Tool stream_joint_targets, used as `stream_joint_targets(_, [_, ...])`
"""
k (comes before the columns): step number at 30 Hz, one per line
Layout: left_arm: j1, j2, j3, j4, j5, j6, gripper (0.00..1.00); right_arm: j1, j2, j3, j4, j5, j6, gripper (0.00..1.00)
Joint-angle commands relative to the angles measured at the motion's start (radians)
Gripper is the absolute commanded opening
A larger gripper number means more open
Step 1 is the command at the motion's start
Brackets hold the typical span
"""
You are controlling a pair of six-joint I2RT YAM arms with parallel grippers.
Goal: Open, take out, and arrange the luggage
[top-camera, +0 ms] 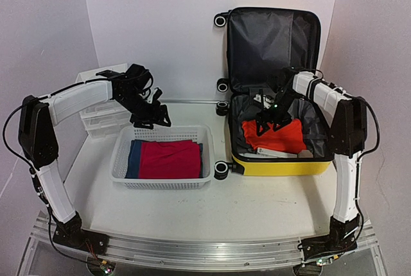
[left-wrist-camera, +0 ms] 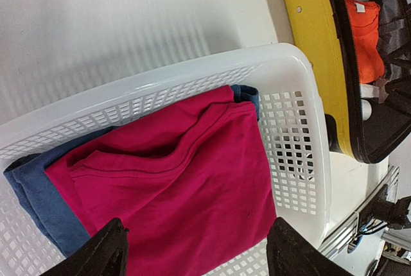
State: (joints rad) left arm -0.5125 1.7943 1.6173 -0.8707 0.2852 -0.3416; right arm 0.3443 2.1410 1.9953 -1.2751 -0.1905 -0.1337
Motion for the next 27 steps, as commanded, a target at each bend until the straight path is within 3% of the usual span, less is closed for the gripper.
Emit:
stream_joint_targets(1, [0.0,-0.047,0.029,0.021,0.015,-0.024,0.75,0.033,0.057,0.09,-0.012,0.066,-0.154,0.82])
stream_joint_targets(5, [0.0,-0.052,0.037,0.022,0.035,-0.027,0.74,0.053,0.105,0.143,-0.029,0.066,-0.212,0.7])
stream_joint_targets(13, [0.0,-0.054,0.043,0.006,0.092,-0.01,0.74,0.094,0.196,0.207,-0.029,0.189,-0.162,0.76])
stream_joint_targets(18, [-0.001,-0.045,0.058,-0.011,0.092,0.008,0.75,0.095,0.22,0.237,0.044,0.176,0.028,0.71])
stream_joint_targets(22, [0.0,-0.032,0.084,-0.027,0.084,0.025,0.75,0.094,0.203,0.154,0.248,0.169,0.252,0.8])
stream_joint_targets(27, [0.0,-0.038,0.093,-0.045,0.065,0.049,0.75,0.095,0.245,0.142,0.378,0.241,0.354,0.86])
